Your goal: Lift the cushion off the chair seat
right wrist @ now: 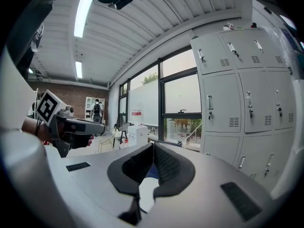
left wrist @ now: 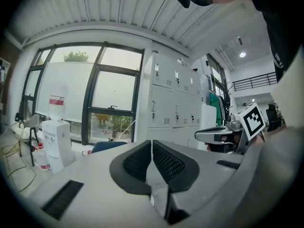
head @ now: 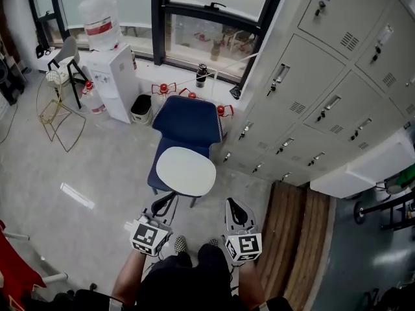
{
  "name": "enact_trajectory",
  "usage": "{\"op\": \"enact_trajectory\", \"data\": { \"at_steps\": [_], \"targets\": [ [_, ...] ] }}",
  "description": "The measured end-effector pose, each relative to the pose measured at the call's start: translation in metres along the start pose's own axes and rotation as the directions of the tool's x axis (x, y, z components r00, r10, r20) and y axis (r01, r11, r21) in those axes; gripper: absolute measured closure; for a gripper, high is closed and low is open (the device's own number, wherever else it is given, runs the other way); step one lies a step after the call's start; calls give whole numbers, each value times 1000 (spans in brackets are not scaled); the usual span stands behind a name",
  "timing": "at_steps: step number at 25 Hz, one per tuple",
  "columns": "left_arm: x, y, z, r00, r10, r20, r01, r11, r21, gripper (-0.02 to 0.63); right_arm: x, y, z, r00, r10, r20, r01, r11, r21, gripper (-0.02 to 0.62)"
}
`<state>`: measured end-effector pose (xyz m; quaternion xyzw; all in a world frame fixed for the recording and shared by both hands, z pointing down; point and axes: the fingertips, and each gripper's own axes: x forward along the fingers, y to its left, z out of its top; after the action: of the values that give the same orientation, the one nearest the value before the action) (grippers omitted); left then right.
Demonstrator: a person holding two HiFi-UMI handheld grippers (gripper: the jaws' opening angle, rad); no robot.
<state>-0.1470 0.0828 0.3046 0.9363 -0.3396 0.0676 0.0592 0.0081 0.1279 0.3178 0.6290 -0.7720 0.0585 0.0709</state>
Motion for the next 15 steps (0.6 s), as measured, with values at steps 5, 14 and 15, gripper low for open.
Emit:
{"op": "enact_trajectory", "data": {
  "at_steps": [5,14,15],
  "targets": [
    [31,8,-4,1000,-1,-6,1,1000,-7,578,19,-23,-9,1000,-1,-18,1,1000,11,567],
    [112,19,-25,996,57,-66,-59,998,-38,578,77,-88,-39,995,77,-62,-73,996,60,566],
    [122,20,-27,995,65,-73,-68,997,-39,578,84,-95,-42,994,89,-66,-84,994,68,566]
  ]
}}
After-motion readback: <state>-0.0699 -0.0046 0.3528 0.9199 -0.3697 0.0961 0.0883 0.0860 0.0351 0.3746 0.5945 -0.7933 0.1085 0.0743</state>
